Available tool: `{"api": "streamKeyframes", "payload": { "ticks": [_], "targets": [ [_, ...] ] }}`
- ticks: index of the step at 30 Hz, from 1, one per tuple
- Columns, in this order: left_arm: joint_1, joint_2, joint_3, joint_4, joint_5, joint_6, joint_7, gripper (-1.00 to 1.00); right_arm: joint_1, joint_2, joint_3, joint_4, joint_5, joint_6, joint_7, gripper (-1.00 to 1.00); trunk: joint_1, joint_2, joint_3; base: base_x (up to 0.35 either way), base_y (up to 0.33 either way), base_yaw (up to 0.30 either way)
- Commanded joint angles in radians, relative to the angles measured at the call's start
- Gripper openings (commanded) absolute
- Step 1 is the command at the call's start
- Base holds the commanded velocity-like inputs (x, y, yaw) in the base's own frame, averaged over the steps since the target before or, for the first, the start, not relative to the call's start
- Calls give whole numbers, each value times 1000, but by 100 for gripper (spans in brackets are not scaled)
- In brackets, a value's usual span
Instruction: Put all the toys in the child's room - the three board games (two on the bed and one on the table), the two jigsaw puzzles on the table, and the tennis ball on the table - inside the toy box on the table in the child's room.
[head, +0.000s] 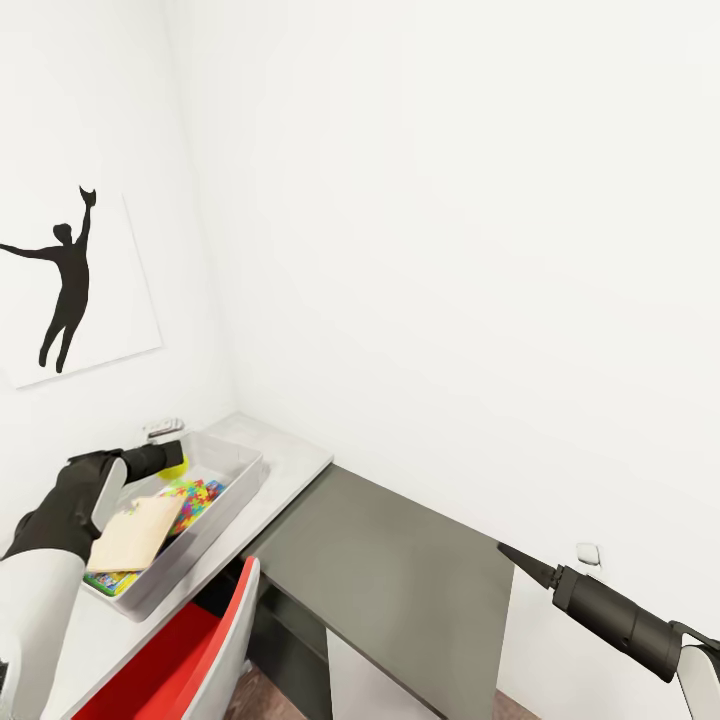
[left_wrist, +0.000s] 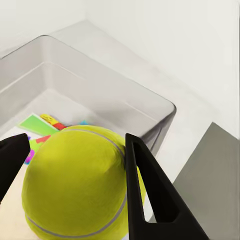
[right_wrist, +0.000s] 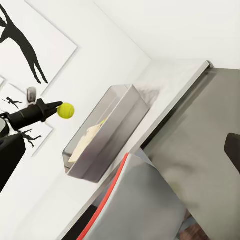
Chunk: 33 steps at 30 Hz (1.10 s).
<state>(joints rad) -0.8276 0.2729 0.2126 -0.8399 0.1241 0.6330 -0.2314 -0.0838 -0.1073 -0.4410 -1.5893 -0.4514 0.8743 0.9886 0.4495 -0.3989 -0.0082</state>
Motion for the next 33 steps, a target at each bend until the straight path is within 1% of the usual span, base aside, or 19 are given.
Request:
{"api": "streamKeyframes", "payload": {
  "ticks": [1, 5, 6, 7, 8, 9, 10, 13, 14, 16, 18, 19, 20, 21, 22, 23, 25, 28, 33],
  "targets": [
    [-6, -1, 1, 1, 9, 7, 1, -100, -1, 0, -1, 0, -1, 5, 2, 100, 0, -1, -1, 0, 0, 0],
    [-38, 0, 0, 44, 8, 7, 1, -100, -1, 0, -1, 0, -1, 5, 2, 100, 0, -1, -1, 0, 0, 0],
    [-54, 0, -1, 68, 8, 6, 2, -100, -1, 0, -1, 0, -1, 5, 2, 100, 0, -1, -1, 0, 0, 0],
    [-80, 0, -2, 114, 5, 5, 2, -100, -1, 0, -1, 0, -1, 5, 2, 100, 0, -1, -1, 0, 0, 0],
    [-98, 0, -1, 148, -3, -2, 2, -100, -1, 0, -1, 0, 0, 5, 2, 100, 0, -1, -1, 0, 0, 0],
    [-114, 0, -1, 178, -16, -17, 3, -100, -1, 0, -1, 0, -1, 5, 3, 100, 0, -1, -1, 0, 0, 0],
    [-128, -1, -2, 206, -37, -36, 4, -100, -1, 0, -1, 0, -1, 5, 3, 100, 0, -1, -1, 0, 0, 0],
    [-152, -12, -2, 269, -117, -80, 20, -100, -1, 0, -1, -3, -1, 6, 5, 100, 0, -1, -2, 0, 0, 10],
    [-156, -16, -2, 278, -133, -87, 25, -100, -1, 0, -1, -4, -1, 8, 7, 100, 0, -1, -3, 0, 0, 42],
    [-159, -20, -2, 289, -150, -94, 30, -100, -1, -1, -1, -7, -2, 13, 8, 100, 0, -1, -6, 0, 0, 59],
    [-161, -21, -2, 293, -156, -97, 31, -100, -1, -1, 1, -8, -3, 18, 13, 100, 0, -1, -9, 0, 0, 73],
    [-161, -22, -2, 294, -158, -98, 31, -100, -1, 0, 8, -8, -3, 20, 20, 100, 0, -1, -10, 0, 0, 80],
    [-161, -22, -2, 295, -160, -98, 31, -100, -1, 0, 24, -9, -4, 22, 30, 100, 0, -1, -12, 0, 0, 83],
    [-162, -22, -2, 296, -161, -99, 32, -100, -1, 0, 48, -9, -4, 23, 41, 100, 0, -1, -13, 0, 0, 85],
    [-162, -23, -2, 296, -162, -99, 32, -100, -1, 0, 91, -9, -4, 22, 52, 100, 0, -1, -15, 0, 0, 87],
    [-162, -23, -2, 296, -162, -99, 32, -100, -1, 0, 117, -9, -4, 20, 56, 100, 0, -1, -16, 0, 0, 88],
    [-162, -23, -2, 297, -163, -100, 32, -100, -1, 0, 152, -9, -4, 17, 61, 100, 0, -1, -19, 0, 0, 90],
    [-162, -22, -2, 296, -162, -101, 31, -100, -2, 0, 169, -9, -4, 13, 63, 100, 0, -1, -24, 0, 0, 93],
    [-162, -22, -2, 296, -161, -100, 29, -100, -2, 0, 171, -9, -4, 9, 64, 100, 0, -1, -29, 0, 0, 62]
  ]
}}
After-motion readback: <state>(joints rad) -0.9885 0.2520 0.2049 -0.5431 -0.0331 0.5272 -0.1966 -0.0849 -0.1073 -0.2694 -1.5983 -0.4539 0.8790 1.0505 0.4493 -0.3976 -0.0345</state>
